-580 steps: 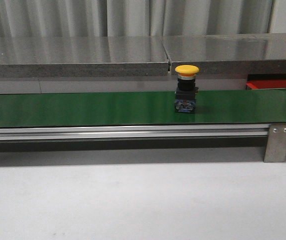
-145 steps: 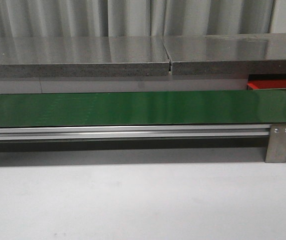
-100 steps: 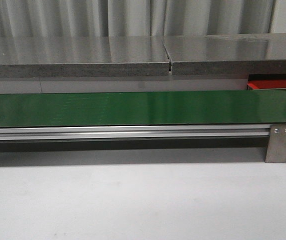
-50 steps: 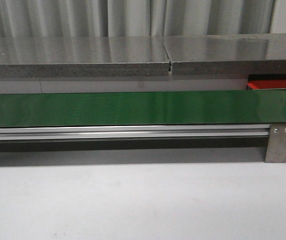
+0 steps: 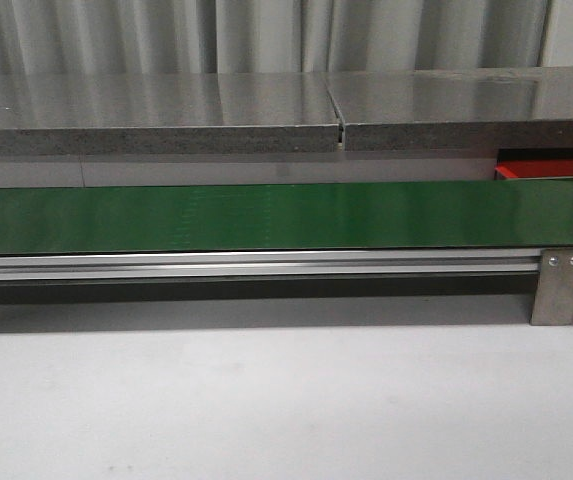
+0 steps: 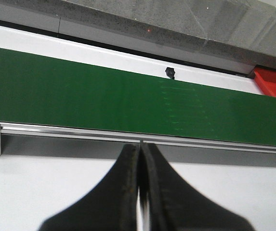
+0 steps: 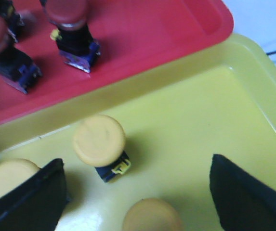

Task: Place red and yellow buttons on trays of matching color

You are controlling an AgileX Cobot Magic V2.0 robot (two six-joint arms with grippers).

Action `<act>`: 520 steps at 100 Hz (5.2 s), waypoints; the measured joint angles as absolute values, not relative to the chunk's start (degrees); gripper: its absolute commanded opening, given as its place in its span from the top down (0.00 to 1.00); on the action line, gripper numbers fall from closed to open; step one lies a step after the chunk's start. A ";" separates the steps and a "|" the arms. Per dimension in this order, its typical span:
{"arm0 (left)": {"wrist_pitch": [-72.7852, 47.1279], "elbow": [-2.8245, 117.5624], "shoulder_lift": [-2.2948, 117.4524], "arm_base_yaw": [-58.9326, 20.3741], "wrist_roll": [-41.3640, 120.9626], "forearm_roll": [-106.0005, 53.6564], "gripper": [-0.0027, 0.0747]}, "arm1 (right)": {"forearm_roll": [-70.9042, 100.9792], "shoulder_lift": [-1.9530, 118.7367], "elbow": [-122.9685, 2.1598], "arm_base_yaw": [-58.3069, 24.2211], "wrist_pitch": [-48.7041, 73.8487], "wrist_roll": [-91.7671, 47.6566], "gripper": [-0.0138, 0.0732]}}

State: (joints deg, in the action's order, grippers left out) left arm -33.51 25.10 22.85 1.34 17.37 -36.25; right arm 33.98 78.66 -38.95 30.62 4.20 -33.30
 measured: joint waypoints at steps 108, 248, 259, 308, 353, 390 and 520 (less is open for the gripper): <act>-33.51 25.10 22.85 1.34 17.37 -36.25 0.99 | 33.91 38.93 -33.43 -0.54 21.37 -37.98 0.55; -33.51 25.10 22.85 1.34 17.37 -36.25 0.99 | 33.79 26.73 -27.85 -0.54 21.44 -37.98 0.92; -33.51 25.10 22.85 1.34 17.37 -36.25 0.99 | 33.32 26.73 -27.72 -0.67 20.27 -37.84 0.92; -33.60 25.10 22.85 1.34 17.37 -36.25 0.99 | 4.52 17.51 -13.13 -3.86 4.99 -5.95 0.92; -33.60 25.10 22.85 1.34 17.37 -36.25 0.99 | -1.40 1.49 0.28 -3.86 2.41 0.00 0.92; -33.60 25.10 22.85 1.34 17.37 -36.29 0.99 | -3.95 -0.58 1.53 -3.86 2.41 0.00 0.92; -33.34 25.10 22.85 1.34 17.37 -36.29 0.99 | -4.07 -0.58 1.53 -3.86 2.29 0.00 0.92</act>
